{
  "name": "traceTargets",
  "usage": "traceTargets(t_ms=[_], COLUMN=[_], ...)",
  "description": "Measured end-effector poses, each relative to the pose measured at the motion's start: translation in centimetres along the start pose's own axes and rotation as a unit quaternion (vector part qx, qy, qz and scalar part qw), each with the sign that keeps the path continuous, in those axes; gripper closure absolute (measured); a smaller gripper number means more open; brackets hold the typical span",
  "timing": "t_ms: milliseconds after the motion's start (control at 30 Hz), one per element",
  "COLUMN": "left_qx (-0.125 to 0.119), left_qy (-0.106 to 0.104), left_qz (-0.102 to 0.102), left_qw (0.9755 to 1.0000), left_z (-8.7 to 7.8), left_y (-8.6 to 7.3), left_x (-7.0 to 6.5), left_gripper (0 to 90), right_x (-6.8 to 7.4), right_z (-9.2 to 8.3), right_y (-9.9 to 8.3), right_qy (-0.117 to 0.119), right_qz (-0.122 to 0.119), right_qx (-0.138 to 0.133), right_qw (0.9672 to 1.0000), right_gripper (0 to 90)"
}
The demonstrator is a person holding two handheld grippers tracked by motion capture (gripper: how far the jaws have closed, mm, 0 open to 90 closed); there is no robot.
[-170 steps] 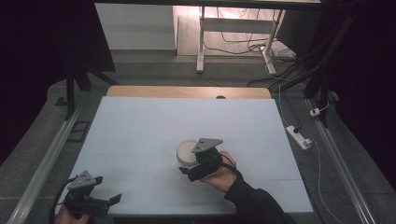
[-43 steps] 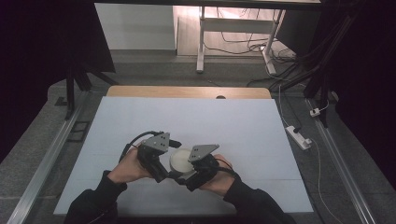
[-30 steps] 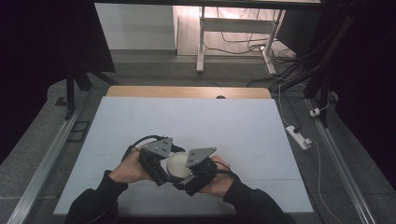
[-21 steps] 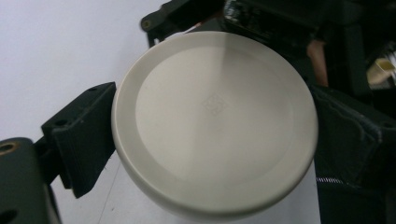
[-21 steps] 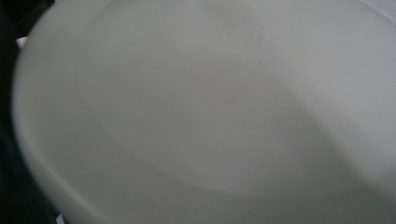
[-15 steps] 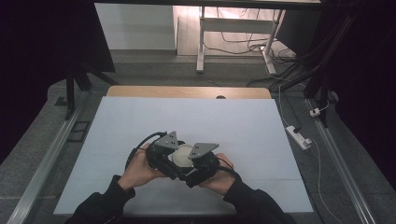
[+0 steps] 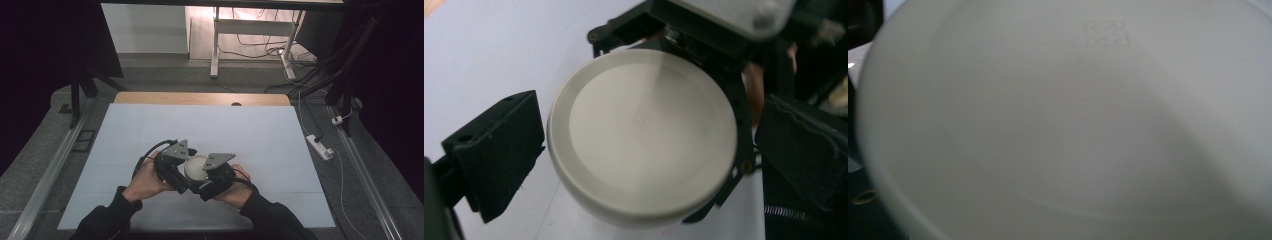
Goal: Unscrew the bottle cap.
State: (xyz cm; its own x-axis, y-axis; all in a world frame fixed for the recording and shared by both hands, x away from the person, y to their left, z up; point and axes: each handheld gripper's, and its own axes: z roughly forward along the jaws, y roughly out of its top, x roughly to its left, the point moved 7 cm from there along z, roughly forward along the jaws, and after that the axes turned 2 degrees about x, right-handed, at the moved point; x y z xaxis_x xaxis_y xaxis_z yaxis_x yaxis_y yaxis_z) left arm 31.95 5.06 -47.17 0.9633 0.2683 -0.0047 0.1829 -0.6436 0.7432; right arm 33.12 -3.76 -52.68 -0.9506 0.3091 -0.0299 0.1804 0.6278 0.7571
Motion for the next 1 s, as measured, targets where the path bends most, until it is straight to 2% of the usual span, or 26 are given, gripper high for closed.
traceTargets(t_ms=[100,133,233,267,367,433,533,633,667,733,767,800,1000], left_qx=[0.012,0.016,0.013,0.014,0.014,0.01,0.01,0.008,0.006,0.007,0.007,0.005,-0.006], left_qy=[-0.017,-0.023,-0.038,-0.037,-0.042,-0.047,-0.035,-0.016,-0.009,0.007,0.007,0.013,0.022], left_qz=[0.035,0.046,0.061,0.063,0.063,0.059,0.049,0.024,0.016,-0.005,-0.005,-0.016,-0.028], left_qw=[0.9992,0.9986,0.9974,0.9972,0.9971,0.9971,0.9981,0.9996,0.9998,0.9999,0.9999,0.9998,0.9994], left_z=[-0.2,-0.2,0.0,0.1,0.2,0.3,0.4,0.6,0.7,0.9,0.9,1.0,0.7], left_y=[-0.4,-0.5,-0.5,-0.5,-0.7,-0.7,-0.8,-0.6,-0.5,-0.3,-0.3,-0.2,0.0], left_x=[-0.4,-0.5,-0.8,-0.8,-0.8,-0.8,-0.5,-0.2,-0.1,0.1,0.1,0.2,0.3], left_gripper=[0.0,0.0,0.3,1.5,4.6,7.1,7.5,7.8,7.8,7.9,7.9,7.9,7.9], right_x=[0.4,0.8,1.2,1.6,1.9,2.0,1.7,1.0,1.0,0.7,0.5,0.4,0.2], right_z=[-0.1,-0.1,-0.1,-0.1,-0.1,-0.1,-0.1,0.0,0.0,0.0,0.0,0.1,0.2], right_y=[0.2,0.3,0.4,0.4,0.4,0.5,0.4,0.3,0.3,0.2,0.2,0.2,0.0], right_qy=[0.013,0.025,0.037,0.044,0.048,0.05,0.043,0.02,0.02,0.008,0.004,0.002,-0.003], right_qz=[-0.008,-0.02,-0.029,-0.037,-0.04,-0.041,-0.041,-0.025,-0.025,-0.009,-0.007,-0.006,-0.001], right_qx=[-0.004,-0.008,-0.011,-0.012,-0.01,-0.011,-0.01,-0.005,-0.005,-0.001,0.0,0.001,0.006], right_qw=[0.9999,0.9994,0.9988,0.9983,0.998,0.9978,0.9982,0.9995,0.9995,0.9999,1.0,1.0,1.0], right_gripper=[6.4,6.4,6.4,6.4,6.4,6.4,6.4,6.4,6.4,6.4,6.4,6.4,6.4])
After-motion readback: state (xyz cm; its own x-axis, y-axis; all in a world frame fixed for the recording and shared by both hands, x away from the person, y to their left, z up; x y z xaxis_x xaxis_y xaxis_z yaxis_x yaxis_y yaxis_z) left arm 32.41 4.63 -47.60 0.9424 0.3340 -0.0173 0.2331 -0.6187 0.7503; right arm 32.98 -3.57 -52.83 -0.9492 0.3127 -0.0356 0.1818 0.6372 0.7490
